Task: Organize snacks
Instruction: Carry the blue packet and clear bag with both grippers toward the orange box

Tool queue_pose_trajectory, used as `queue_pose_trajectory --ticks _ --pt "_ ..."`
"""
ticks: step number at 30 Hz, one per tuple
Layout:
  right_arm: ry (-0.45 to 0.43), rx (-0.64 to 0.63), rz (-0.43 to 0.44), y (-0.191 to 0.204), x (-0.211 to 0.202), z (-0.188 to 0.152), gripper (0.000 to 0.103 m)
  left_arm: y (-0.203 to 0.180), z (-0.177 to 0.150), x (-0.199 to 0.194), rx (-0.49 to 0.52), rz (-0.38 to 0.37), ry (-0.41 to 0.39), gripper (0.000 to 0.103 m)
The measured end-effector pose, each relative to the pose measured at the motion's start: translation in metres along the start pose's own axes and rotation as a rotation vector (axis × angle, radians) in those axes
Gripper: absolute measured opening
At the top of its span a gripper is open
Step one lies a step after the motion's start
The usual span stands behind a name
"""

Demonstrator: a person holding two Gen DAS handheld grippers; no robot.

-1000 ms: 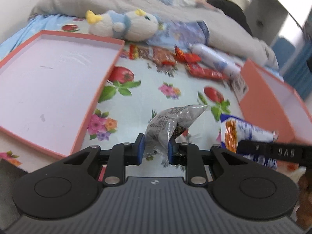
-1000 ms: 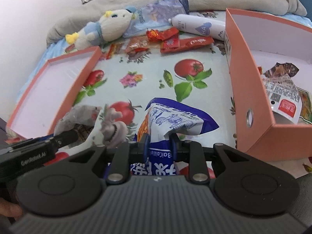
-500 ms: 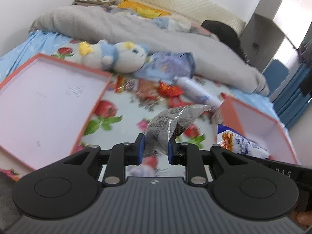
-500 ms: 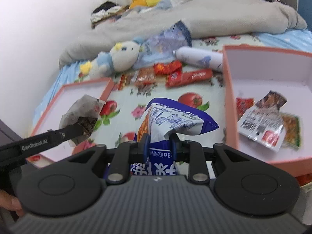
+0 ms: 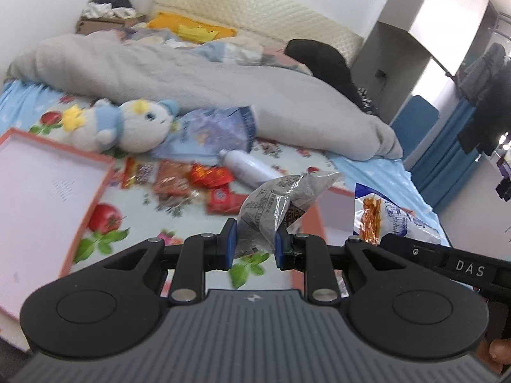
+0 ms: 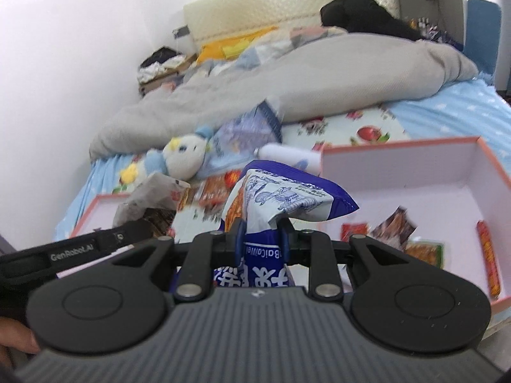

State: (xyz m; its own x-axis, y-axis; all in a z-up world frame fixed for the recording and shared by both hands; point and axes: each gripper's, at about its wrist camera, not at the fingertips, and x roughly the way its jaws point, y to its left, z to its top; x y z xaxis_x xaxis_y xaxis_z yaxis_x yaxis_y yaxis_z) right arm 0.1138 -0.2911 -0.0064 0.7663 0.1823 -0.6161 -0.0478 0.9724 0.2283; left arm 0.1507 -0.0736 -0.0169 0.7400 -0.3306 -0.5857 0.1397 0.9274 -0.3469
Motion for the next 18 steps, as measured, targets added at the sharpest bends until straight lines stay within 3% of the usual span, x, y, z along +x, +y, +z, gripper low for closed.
queue_pose_trajectory --ticks 9,18 --pt "-0.073 0.039 -0.01 -0.042 -0.011 0.036 0.026 -0.063 0.038 0.028 0.075 -0.072 -0.018 0.027" --pt "-0.019 0.11 -0.059 -0.113 0.026 0.038 0.026 -0.119 0.035 0.114 0.138 -0.12 0.085 0.027"
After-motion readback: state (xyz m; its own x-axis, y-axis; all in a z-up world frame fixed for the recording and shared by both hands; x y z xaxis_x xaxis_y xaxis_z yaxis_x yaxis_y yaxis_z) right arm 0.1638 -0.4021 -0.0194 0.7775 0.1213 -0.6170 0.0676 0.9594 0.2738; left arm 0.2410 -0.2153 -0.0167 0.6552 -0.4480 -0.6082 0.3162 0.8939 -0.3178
